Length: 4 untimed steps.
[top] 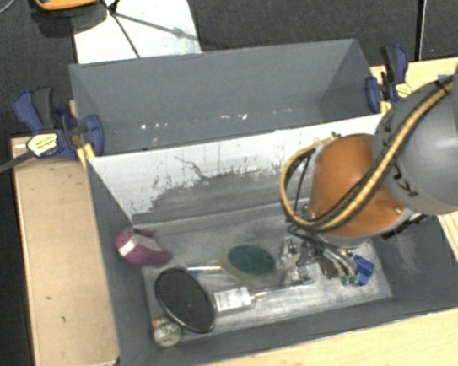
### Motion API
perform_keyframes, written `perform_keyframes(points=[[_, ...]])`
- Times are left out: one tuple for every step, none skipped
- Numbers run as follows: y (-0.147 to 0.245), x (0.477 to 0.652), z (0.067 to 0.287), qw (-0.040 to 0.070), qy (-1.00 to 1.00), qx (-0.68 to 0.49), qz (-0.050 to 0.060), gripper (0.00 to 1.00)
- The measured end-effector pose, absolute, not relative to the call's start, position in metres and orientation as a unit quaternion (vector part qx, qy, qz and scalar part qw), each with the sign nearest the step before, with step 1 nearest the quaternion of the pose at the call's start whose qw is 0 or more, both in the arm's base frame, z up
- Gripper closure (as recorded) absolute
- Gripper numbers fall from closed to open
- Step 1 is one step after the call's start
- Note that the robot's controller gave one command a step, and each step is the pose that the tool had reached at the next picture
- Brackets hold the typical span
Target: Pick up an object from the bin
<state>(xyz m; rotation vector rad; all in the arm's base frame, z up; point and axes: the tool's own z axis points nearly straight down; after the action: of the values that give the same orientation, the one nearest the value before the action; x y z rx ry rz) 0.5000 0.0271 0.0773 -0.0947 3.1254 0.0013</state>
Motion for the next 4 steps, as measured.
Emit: perform_keyframes(points=[[0.027,0.496,0.075,0.000,1.000,-0.030,0.000,0.00],[0.035,0.477,0.112,0.001,0.999,0.042,0.001,0.00],[0.035,0.476,0.112,0.001,0.999,0.042,0.000,1.00],[0.035,0.476,0.112,0.001,0.999,0.041,0.000,0.00]])
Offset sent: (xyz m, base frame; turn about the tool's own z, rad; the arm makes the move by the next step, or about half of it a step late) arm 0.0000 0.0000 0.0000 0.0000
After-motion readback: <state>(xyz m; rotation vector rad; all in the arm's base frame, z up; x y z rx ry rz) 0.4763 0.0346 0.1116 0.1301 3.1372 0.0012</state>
